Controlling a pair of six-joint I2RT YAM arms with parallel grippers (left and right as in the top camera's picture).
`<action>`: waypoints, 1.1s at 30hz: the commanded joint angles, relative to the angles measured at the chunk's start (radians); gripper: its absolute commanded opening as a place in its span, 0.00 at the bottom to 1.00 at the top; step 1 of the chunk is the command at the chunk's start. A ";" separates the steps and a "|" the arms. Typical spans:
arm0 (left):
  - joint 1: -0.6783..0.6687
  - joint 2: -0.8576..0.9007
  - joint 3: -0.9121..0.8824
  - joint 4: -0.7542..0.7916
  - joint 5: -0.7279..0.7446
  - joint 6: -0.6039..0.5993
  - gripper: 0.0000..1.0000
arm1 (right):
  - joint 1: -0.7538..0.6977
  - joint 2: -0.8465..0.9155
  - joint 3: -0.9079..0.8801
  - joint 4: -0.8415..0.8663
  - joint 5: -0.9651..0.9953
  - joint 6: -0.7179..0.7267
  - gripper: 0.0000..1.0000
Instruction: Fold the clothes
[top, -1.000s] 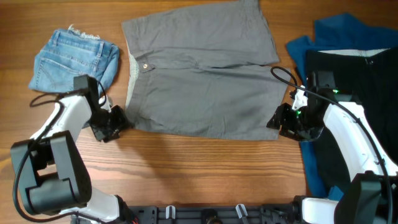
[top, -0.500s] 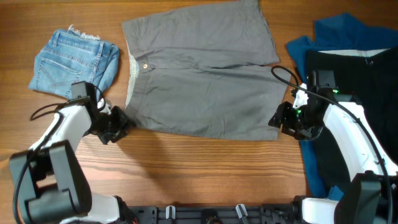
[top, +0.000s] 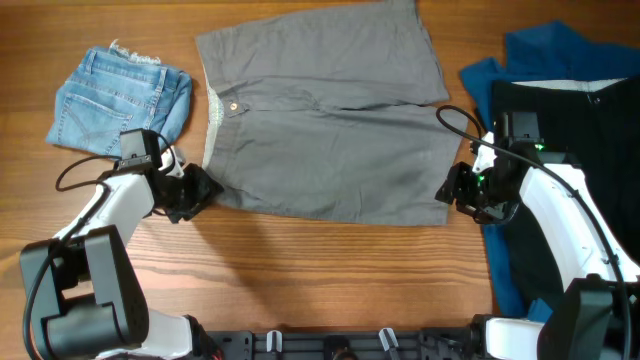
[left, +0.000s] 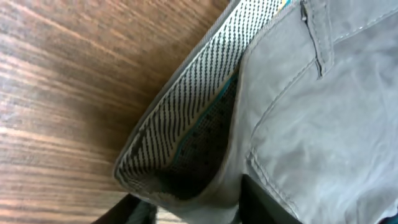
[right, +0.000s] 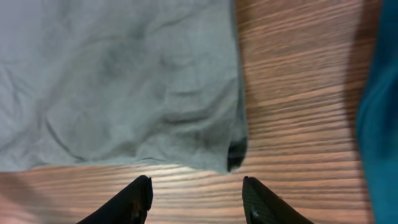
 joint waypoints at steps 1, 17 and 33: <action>-0.006 0.083 -0.051 0.012 -0.124 0.005 0.33 | 0.003 0.007 -0.028 0.031 0.074 -0.018 0.52; -0.006 0.083 -0.051 0.018 -0.123 0.005 0.04 | 0.003 0.021 -0.302 0.319 -0.119 0.048 0.41; -0.004 -0.408 0.314 -0.667 -0.260 0.028 0.04 | -0.004 -0.157 0.533 -0.456 0.189 -0.025 0.04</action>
